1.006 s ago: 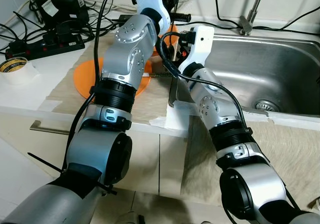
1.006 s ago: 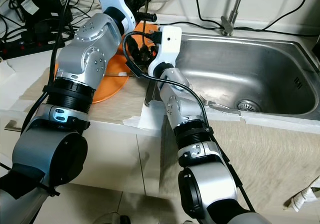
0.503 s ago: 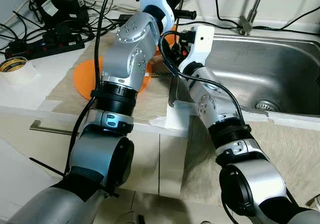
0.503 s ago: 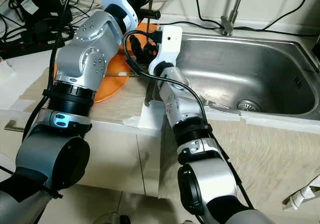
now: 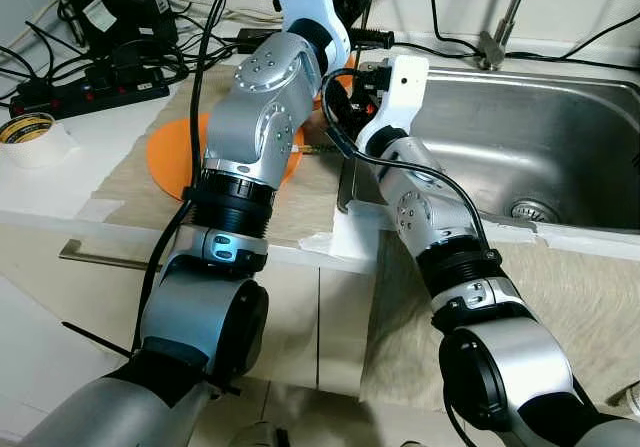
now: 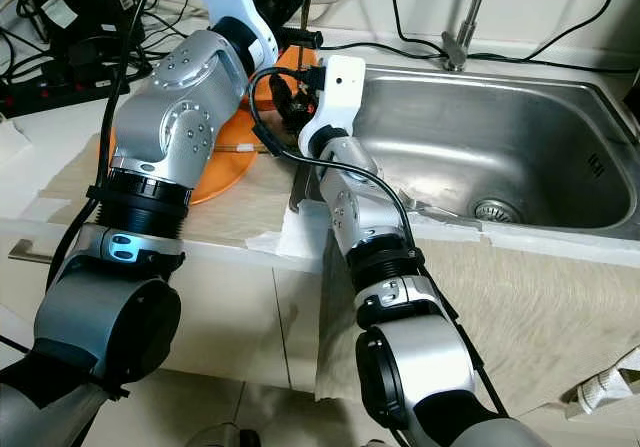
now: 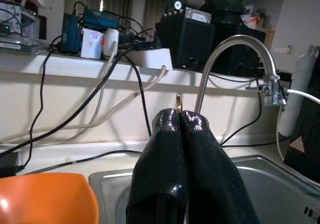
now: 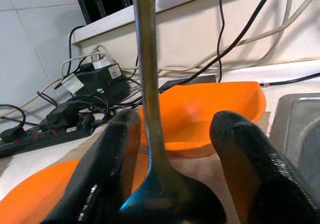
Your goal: Kitchen organization
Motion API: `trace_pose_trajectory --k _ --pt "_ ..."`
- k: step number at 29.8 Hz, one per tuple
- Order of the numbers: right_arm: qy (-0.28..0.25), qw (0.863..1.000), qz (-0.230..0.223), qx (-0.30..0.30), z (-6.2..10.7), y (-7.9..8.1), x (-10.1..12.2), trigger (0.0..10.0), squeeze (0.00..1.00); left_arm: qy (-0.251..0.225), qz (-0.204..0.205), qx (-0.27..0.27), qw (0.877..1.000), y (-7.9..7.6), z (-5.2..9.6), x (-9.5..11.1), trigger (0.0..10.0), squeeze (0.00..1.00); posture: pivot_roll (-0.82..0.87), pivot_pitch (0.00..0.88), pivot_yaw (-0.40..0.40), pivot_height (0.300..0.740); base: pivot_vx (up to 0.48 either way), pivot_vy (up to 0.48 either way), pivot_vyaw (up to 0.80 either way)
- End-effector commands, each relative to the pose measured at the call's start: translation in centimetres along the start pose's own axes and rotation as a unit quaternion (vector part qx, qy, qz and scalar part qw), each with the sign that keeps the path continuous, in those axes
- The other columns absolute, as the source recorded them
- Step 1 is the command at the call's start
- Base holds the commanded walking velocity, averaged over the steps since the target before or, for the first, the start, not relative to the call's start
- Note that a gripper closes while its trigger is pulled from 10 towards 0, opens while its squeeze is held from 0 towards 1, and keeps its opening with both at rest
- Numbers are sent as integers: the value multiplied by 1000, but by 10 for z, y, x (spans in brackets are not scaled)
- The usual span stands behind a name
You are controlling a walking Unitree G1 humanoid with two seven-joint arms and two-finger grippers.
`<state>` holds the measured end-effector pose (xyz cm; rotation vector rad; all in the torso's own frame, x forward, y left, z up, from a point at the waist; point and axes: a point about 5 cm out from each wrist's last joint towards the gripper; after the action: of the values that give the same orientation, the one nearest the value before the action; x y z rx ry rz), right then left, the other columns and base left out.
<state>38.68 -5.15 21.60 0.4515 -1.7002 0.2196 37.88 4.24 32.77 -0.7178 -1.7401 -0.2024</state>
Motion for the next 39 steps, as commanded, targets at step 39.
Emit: trace_pose_trajectory --k 39 --pt "2 1000 14 6 1 -2 -1 0 0 51 -32 -1 998 6 3 -22 0 0 -25 0 17 732 0 0 0"
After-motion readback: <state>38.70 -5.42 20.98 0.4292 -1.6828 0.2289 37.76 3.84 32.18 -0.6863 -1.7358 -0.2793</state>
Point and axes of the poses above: a point about 5 cm out from each wrist's last joint towards the gripper, its own z axis pointing back from the gripper into the wrist, its own x axis along the axis of the wrist's last joint, y = z × x, and after that the axes turned 9 degrees about z, right-handed
